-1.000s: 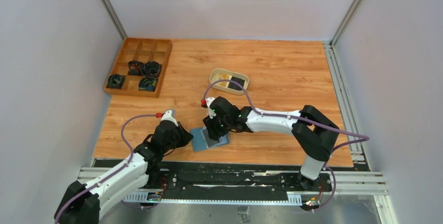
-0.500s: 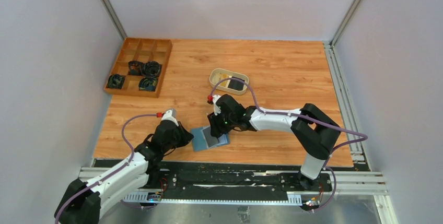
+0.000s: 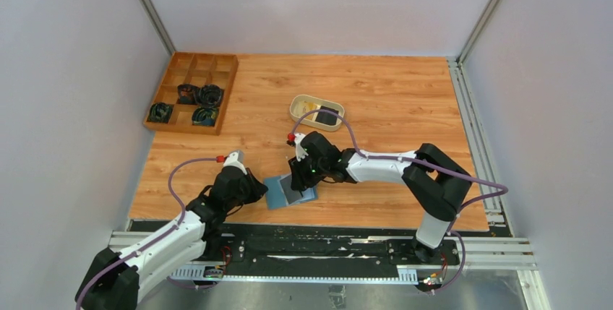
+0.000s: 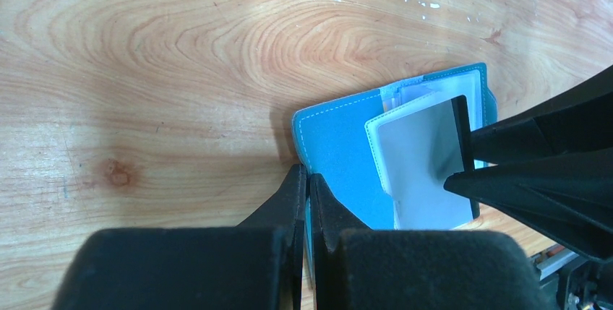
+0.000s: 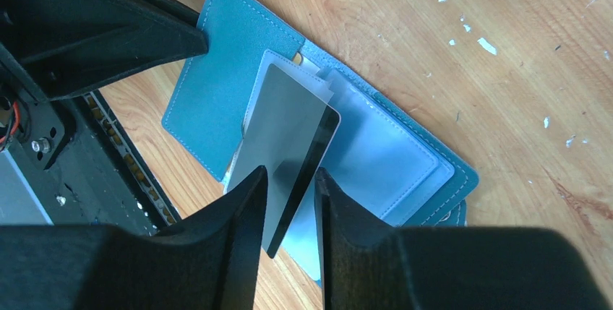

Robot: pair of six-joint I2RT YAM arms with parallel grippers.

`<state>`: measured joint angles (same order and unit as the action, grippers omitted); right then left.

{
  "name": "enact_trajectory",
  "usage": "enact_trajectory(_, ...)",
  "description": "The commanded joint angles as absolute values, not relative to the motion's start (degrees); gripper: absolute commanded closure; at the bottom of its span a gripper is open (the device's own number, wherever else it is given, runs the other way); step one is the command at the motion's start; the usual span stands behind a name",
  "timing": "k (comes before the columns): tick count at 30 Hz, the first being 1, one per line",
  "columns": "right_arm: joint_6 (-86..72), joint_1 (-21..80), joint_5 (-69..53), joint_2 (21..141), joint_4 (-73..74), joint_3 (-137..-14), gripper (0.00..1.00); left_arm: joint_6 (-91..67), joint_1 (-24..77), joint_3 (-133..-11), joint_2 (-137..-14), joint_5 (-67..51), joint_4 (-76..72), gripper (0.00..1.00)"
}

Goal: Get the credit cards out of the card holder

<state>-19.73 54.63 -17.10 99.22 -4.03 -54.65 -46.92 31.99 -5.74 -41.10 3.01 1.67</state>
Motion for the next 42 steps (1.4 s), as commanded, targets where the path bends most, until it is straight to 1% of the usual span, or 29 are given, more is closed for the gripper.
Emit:
enact_trajectory(1,-20.7,53.7,-19.2,97.4,-5.5,-53.0,0.67,-45.7,31.6,-5.5,-40.4,3.9,4.4,1.0)
enact_trajectory(7,-21.1,52.9,-21.2,97.1,-6.5,-52.3,0.75,-45.9,31.6,-5.3,-40.4,3.8,4.5,1.0)
enact_trajectory(12,-21.1,52.5,-21.9,96.2,-6.7,-51.7,0.77,-45.8,31.6,-5.4,-40.0,3.8,4.6,1.0)
enact_trajectory(23,-21.9,51.0,-25.1,95.9,-8.4,-50.3,0.93,-45.8,31.6,-5.4,-40.2,3.9,4.6,1.0)
enact_trajectory(42,-22.5,47.6,-28.7,95.3,-9.5,-48.1,0.95,-45.7,31.6,-5.5,-40.4,3.9,4.6,1.0)
